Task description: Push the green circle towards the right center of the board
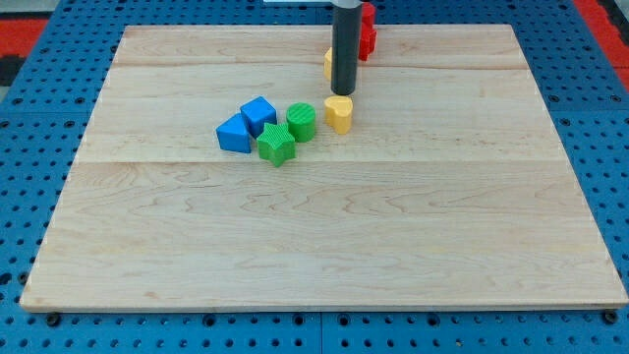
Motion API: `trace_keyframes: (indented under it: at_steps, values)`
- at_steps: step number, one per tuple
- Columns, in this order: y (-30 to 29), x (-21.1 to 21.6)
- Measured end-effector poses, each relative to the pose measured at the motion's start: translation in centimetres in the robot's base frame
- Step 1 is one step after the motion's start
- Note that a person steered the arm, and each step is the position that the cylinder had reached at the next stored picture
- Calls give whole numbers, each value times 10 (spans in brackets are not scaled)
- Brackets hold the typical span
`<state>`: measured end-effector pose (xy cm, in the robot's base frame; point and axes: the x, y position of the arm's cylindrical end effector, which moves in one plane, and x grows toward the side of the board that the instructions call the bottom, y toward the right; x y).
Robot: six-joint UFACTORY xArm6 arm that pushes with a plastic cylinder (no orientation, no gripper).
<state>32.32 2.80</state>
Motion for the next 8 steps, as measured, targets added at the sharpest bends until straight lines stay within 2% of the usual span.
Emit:
trace_keyframes:
  at_steps: [2, 3, 5, 6, 8]
  values:
    - [10, 10]
    - [17, 36]
    - [10, 59]
    - [0, 28]
    - [-57, 93]
